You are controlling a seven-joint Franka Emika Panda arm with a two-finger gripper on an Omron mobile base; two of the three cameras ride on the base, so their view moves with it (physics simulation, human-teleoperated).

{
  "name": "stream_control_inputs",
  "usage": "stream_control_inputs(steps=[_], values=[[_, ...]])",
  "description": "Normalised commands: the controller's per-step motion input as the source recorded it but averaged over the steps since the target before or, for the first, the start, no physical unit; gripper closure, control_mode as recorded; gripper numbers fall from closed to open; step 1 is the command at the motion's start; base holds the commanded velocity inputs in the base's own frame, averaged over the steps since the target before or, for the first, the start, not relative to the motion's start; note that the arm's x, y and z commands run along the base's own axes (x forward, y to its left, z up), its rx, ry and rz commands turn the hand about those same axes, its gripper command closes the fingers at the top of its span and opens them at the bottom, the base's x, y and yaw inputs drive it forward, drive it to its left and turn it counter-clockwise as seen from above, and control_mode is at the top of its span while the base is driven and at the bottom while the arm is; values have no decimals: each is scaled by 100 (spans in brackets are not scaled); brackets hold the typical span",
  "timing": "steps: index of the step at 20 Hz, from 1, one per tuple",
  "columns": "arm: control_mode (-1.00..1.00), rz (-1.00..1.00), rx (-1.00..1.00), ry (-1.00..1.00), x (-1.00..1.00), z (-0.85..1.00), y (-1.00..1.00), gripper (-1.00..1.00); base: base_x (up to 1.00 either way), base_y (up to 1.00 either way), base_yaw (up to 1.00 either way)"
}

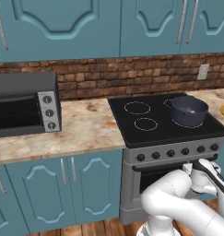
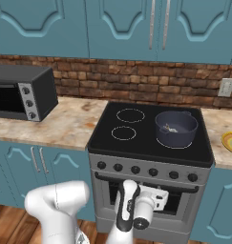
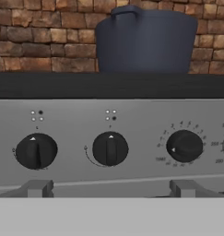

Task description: Retrieve the frozen meat and place it in the pot on a burner. Then turn the burner on.

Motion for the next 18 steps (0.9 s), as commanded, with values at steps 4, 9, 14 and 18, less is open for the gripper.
stream_control_inputs(steps=[4,9,14,18], values=[[-100,0,0,2,21,-1,0,-100,0,0,0],[-100,0,0,0,18,0,0,-100,0,0,0],[-100,0,0,-5,14,-5,0,-100,0,0,0],[-100,0,0,-7,19,-15,0,-100,0,0,0]])
